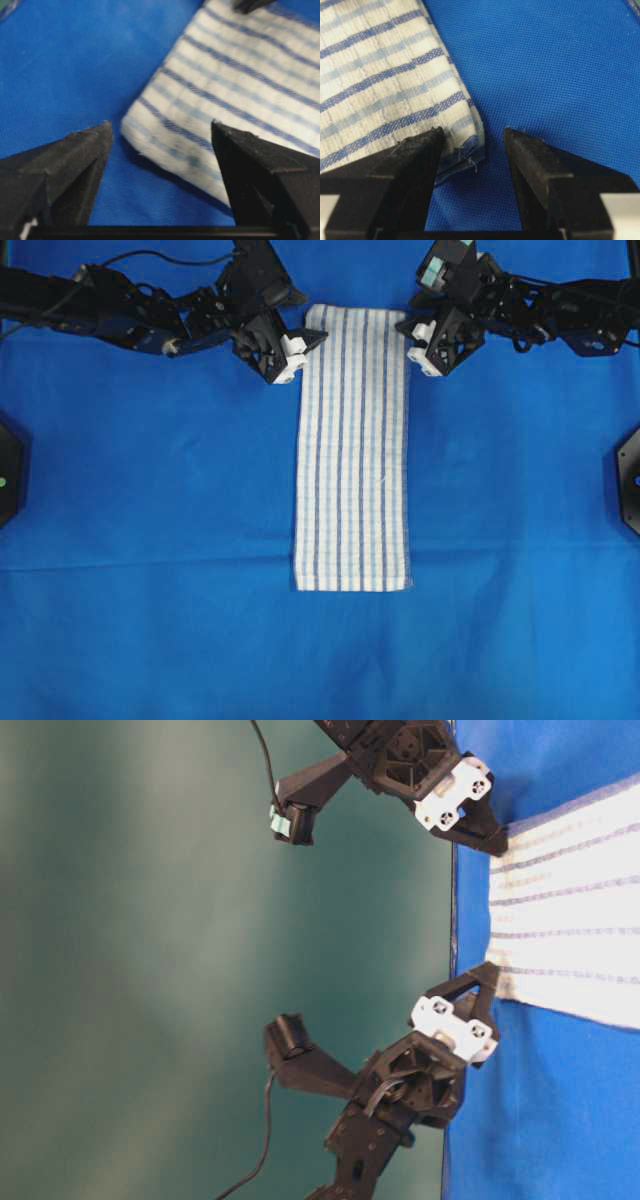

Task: Fold a vertical towel.
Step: 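Close both grippers on the towel's top left and right corners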

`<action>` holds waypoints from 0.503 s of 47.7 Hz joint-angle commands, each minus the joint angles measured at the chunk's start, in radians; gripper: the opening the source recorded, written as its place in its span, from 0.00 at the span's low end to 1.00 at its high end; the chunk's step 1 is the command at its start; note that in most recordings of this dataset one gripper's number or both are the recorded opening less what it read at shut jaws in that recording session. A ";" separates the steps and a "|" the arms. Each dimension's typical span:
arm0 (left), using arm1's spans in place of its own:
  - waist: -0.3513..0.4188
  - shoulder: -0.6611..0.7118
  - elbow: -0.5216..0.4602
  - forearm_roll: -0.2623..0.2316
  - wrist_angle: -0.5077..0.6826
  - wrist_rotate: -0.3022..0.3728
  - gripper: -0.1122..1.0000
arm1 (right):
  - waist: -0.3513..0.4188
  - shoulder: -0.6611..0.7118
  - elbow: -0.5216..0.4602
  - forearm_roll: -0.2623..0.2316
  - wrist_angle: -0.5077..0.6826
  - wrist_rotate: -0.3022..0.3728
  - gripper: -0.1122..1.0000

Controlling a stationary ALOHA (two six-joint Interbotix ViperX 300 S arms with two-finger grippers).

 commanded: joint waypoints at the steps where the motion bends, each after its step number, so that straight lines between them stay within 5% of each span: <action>1: 0.006 -0.005 -0.025 -0.002 -0.008 0.000 0.77 | -0.005 -0.006 -0.020 0.002 -0.011 -0.002 0.61; 11: 0.008 0.015 -0.029 -0.002 -0.002 0.012 0.66 | -0.005 0.002 -0.026 0.000 0.006 -0.002 0.57; 20: 0.006 0.021 -0.029 -0.002 0.005 0.014 0.28 | 0.000 0.002 -0.026 -0.003 0.018 -0.005 0.20; 24: 0.005 0.023 -0.029 -0.002 0.006 0.014 0.15 | 0.003 0.002 -0.025 -0.006 0.018 -0.005 0.17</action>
